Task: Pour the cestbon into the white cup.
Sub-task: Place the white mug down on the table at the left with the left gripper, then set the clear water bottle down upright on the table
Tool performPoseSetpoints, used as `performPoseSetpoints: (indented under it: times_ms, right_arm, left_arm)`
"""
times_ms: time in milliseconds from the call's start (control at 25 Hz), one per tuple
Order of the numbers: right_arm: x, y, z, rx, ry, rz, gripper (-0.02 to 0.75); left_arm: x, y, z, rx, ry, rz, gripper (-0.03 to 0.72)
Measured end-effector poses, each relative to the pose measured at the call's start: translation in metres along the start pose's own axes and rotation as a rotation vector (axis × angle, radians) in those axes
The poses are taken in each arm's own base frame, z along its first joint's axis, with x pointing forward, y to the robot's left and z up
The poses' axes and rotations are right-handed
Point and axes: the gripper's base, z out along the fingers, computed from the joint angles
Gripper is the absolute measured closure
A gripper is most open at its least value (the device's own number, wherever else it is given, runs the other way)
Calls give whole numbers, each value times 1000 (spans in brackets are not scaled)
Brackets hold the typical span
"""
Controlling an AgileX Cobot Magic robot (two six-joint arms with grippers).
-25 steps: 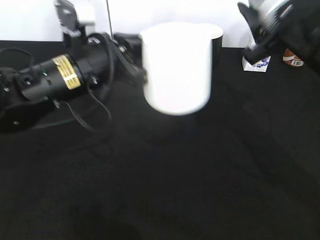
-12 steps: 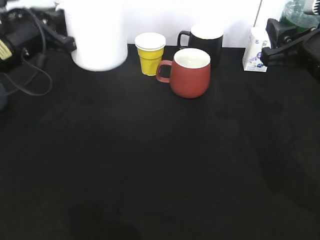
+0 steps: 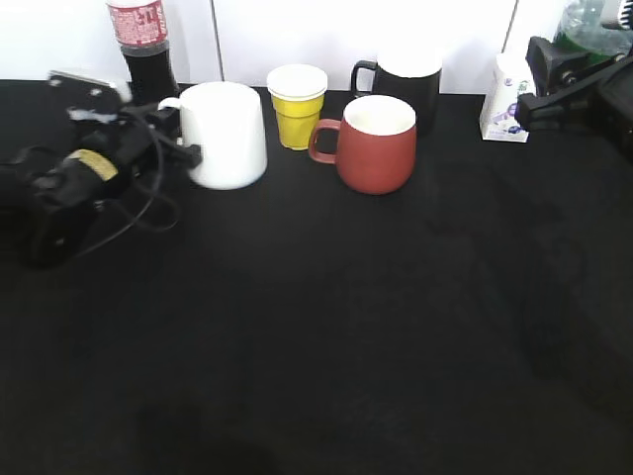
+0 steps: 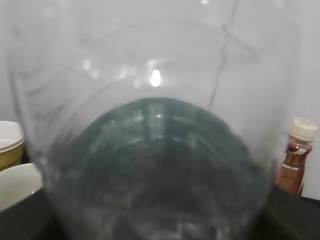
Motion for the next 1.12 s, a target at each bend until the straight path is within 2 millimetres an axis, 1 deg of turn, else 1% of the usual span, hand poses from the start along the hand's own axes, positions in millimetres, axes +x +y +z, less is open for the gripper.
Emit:
performPoseSetpoints:
  times_ms: [80,240,280,320,400,440,560,600,640,680,760,800,880,920,1000,1120]
  right_arm:
    - [0,0,0,0,0,0,255]
    - [0,0,0,0,0,0,255]
    - [0,0,0,0,0,0,255]
    - [0,0,0,0,0,0,255]
    - [0,0,0,0,-1,0,255]
    - [0,0,0,0,-1,0,255]
    - [0,0,0,2,1,1,255]
    - [3,-1,1,11,13,7,255]
    - [9,-2,2,43,44,28,255]
    - [20,-6,4,109,98,72,255]
    - [48,-12,7,244,225,139,255]
    - [62,-11,9,257,266,122,255]
    - [87,-5,15,240,289,46,255]
    - [98,-2,21,243,288,31,255]
    - [116,5,36,250,289,39,255]
    - [127,13,55,258,261,119,255]
  left_arm:
    - [11,3,8,-17,-1,2,643]
    - [16,8,10,-60,-25,-21,643]
    - [17,7,8,-57,-25,-21,630]
    - [20,6,4,-56,-20,-27,589]
    - [23,4,-6,-54,-3,-34,484]
    - [22,3,-14,-51,13,-35,456]
    - [11,-3,-42,-45,59,-39,443]
    - [10,-6,-56,-46,87,-42,443]
    - [6,-8,-70,-45,107,-45,443]
    - [-2,-12,-85,-36,114,-42,443]
    - [-27,-18,-104,-2,77,-26,442]
    - [-42,-22,-110,25,37,-9,442]
    - [-70,-28,-116,74,-49,26,442]
    - [-78,-30,-117,87,-74,37,442]
    - [-82,-31,-119,95,-72,47,442]
    - [-81,-33,-120,119,-59,58,442]
